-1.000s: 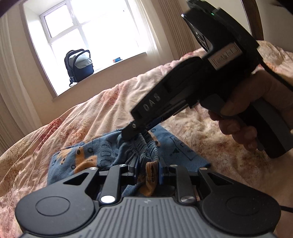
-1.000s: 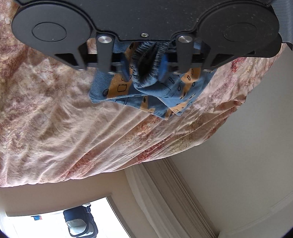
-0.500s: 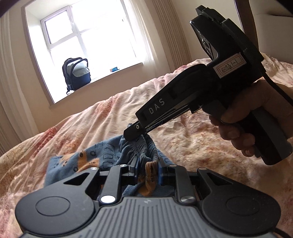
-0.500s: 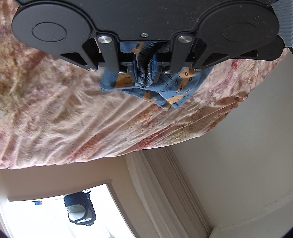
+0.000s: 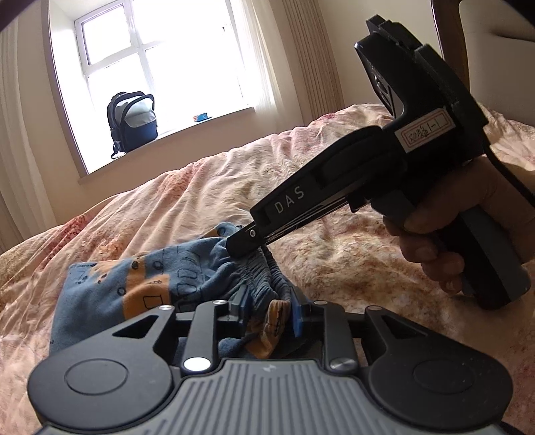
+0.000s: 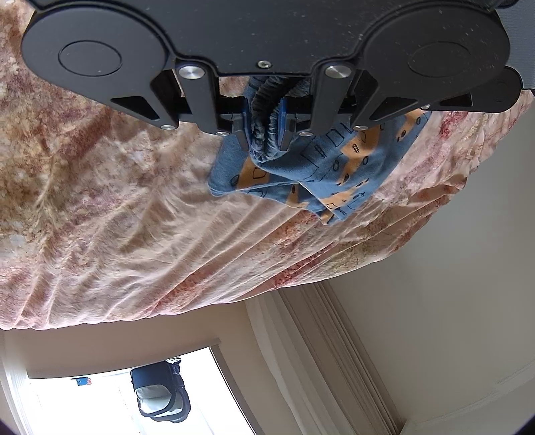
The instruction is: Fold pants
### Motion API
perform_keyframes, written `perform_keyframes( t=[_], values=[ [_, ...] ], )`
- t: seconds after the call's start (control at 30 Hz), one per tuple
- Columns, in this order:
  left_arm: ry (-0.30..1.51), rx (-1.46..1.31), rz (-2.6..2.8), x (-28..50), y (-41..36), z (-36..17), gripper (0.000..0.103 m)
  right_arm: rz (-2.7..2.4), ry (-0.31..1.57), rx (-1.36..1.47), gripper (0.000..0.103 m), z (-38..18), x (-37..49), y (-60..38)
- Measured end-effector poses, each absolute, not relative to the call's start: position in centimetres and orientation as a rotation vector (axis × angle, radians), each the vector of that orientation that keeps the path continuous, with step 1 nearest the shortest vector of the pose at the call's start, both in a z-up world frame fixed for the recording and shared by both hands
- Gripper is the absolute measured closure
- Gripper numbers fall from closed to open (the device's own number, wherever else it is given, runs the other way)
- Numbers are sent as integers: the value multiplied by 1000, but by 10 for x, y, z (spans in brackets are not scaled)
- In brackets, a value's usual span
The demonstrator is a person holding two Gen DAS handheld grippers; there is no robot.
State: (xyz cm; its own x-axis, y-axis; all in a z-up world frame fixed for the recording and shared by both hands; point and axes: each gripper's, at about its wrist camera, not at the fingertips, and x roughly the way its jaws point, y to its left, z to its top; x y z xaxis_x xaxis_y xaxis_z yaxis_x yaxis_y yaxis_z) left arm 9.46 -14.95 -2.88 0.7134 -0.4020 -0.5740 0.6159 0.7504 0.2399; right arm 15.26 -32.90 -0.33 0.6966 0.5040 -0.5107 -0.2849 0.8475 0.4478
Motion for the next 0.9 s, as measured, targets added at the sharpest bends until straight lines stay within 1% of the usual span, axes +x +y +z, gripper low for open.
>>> perform_keyframes(
  t=[0.03,0.07,0.1,0.13,0.17,0.2,0.27,0.3,0.33,0.37,0.4,0.47,0.6,0.77,0.9],
  values=[
    [525,418,-592,94,-147,-27,65,448,667,347,86,-3,152,-329],
    [538,389,-611,94,-143,-24,56,441,667,340,81,-3,151,-328],
    [550,353,-629,93,-137,-20,52,429,665,331,77,-2,150,-328],
    [556,314,-639,92,-128,-16,44,419,660,323,68,-1,148,-328],
    [564,277,-640,90,-118,-12,37,415,652,321,61,0,145,-329],
    [574,242,-627,89,-108,-8,32,410,643,324,57,2,143,-331],
    [583,147,-568,90,-81,2,12,384,618,327,35,5,136,-334],
    [580,91,-522,91,-66,6,9,366,607,323,29,7,134,-334],
    [576,42,-469,94,-53,9,4,345,598,314,21,9,132,-334],
    [576,-2,-408,98,-41,12,0,320,592,302,15,10,130,-333],
    [579,-31,-346,104,-32,14,0,293,588,287,13,12,128,-330],
    [608,-32,-220,119,-23,11,0,245,575,252,1,15,125,-321],
    [688,37,-123,138,-18,-7,0,234,575,139,1,15,120,-290],
    [742,54,-120,133,-5,-29,0,192,666,-9,1,2,118,-264],
    [778,32,-136,132,3,-38,0,190,709,-10,1,-8,109,-270]
  ],
)
